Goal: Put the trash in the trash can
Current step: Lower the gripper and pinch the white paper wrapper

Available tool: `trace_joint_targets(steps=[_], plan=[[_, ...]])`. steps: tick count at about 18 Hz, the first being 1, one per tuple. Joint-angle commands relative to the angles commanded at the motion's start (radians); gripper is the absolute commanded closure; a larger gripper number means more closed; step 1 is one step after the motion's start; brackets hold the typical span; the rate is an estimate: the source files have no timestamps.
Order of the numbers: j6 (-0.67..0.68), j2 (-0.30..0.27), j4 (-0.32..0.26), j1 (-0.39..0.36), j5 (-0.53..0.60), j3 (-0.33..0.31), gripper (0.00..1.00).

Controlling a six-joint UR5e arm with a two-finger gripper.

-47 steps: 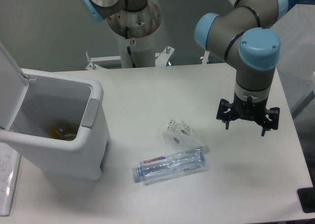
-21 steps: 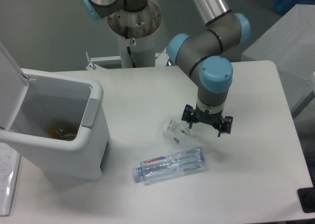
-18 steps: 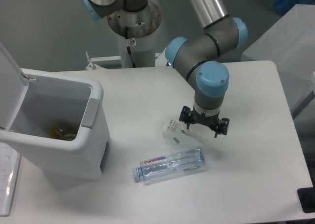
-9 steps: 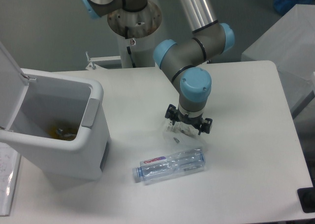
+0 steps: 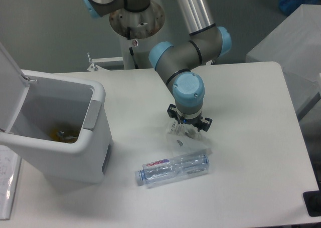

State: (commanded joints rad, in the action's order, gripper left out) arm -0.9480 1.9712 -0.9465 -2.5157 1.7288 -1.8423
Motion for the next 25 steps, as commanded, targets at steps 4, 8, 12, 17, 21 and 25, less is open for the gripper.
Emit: trace_joint_targets(steps=[4,8,12,17,21,25], plan=[[0.003,0.003,0.000,0.000,-0.015,0.012,0.60],[0.003,0.002,-0.002,-0.002,-0.018,0.014,0.82],[0.002,-0.012,-0.011,-0.015,-0.049,0.020,1.00],[-0.009,-0.074,-0.113,-0.095,-0.182,0.057,1.00],[-0.009,-0.074,-0.245,-0.107,-0.222,0.146,1.00],[0.003,-0.074,-0.271,-0.121,-0.313,0.208,1.00]])
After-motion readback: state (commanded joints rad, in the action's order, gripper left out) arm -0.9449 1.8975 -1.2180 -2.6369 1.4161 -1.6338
